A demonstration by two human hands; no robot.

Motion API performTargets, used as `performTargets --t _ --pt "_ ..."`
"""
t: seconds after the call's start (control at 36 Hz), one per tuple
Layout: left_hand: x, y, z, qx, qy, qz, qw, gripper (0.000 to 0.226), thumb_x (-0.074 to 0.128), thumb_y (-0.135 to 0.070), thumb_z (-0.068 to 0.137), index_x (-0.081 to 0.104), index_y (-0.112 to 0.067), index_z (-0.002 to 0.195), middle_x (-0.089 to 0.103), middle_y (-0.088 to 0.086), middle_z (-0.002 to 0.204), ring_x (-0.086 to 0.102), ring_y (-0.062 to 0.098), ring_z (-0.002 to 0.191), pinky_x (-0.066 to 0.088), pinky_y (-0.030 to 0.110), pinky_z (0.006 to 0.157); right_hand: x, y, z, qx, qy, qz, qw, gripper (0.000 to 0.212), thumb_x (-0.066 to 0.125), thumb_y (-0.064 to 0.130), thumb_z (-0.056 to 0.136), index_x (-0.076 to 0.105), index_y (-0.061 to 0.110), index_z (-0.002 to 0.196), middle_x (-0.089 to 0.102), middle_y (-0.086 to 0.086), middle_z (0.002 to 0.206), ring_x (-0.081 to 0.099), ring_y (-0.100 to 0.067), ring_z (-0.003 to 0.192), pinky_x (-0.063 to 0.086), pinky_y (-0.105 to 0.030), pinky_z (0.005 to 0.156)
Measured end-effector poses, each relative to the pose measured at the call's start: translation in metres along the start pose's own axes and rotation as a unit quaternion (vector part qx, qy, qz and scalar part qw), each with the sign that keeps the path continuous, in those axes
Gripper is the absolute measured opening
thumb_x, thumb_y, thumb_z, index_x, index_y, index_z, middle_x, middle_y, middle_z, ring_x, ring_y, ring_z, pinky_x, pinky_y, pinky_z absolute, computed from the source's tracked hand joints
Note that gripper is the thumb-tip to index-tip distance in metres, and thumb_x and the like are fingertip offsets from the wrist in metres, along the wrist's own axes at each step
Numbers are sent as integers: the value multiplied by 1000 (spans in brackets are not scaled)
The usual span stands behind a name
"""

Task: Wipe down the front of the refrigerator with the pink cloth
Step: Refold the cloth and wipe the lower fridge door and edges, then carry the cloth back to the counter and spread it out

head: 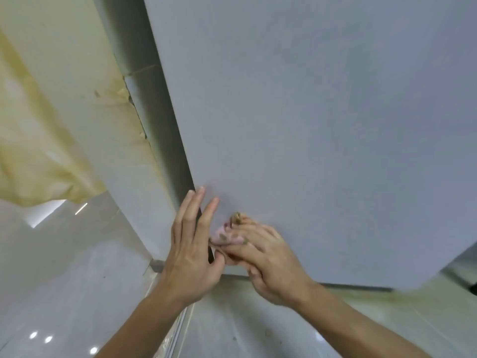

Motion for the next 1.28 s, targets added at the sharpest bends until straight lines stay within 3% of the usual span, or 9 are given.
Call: performTargets --t 0.22,0.33,0.42,0.53,0.61,0.78,0.89,1.0,1.28 --pt "-4 -28 -5 -210 93 -203 952 43 64 5 90 69 -28 118 71 -17 111 68 5 104 51 17 87 -53 26 -5 211 94 176 957 47 37 32 103 59 26 143 63 13 127 57 12 103 43 -4 88" --pt "13 -39 -35 -429 213 -335 812 28 59 -17 96 62 -31 120 77 0 110 75 16 98 60 42 93 -57 42 -33 340 184 229 893 39 33 35 113 50 43 147 59 14 123 63 -3 105 48 -11 82" --pt "2 -63 -48 -520 266 -360 728 20 53 -14 108 60 -23 124 77 7 106 77 14 91 61 35 87 -70 67 -46 471 185 296 810 37 30 32 113 53 41 140 66 2 102 69 -10 65 55 -23 57" --pt "-38 -104 -45 -587 321 -405 623 22 55 -26 109 63 -27 130 76 3 120 75 19 108 60 35 95 -97 104 -44 563 202 319 735 40 30 32 115 45 43 151 75 1 119 69 -6 88 50 -8 74" --pt "-80 -136 -34 -618 347 -408 576 26 61 -24 106 60 -36 129 75 2 124 73 22 112 55 38 103 -121 142 -32 625 208 380 650 37 29 41 114 41 44 149 79 -12 86 69 -27 60 55 -33 55" --pt "-168 -195 -13 -612 397 -338 594 53 57 -1 96 60 -26 143 77 10 112 70 21 89 56 37 83 -203 213 15 686 223 404 563 40 31 40 114 47 26 148 76 -25 81 72 -50 75 61 -61 79" --pt "-233 -240 11 -603 416 -250 633 36 63 -13 99 60 -29 132 74 -3 114 73 19 103 60 44 97 -273 254 54 703 257 364 555 40 34 43 113 62 21 131 76 -23 76 73 -39 67 62 -45 69" --pt "-294 -281 38 -594 426 -224 645 34 63 -13 99 59 -32 127 73 -8 109 73 19 99 61 46 93 -343 284 90 697 260 338 577 25 46 41 111 69 30 110 77 2 83 70 -4 60 48 -11 54" --pt "-407 -339 131 -590 399 -201 673 16 74 -12 90 60 -18 94 69 2 80 68 20 71 53 33 55 -484 319 135 658 307 244 643 28 58 33 106 77 13 99 77 -4 96 66 -17 74 51 -24 66"
Point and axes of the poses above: each hand's wrist, its own z-axis towards the middle knuckle, its own x-axis out of the palm, y = z × x, the point moved 5 cm from there along z, towards the middle knuckle
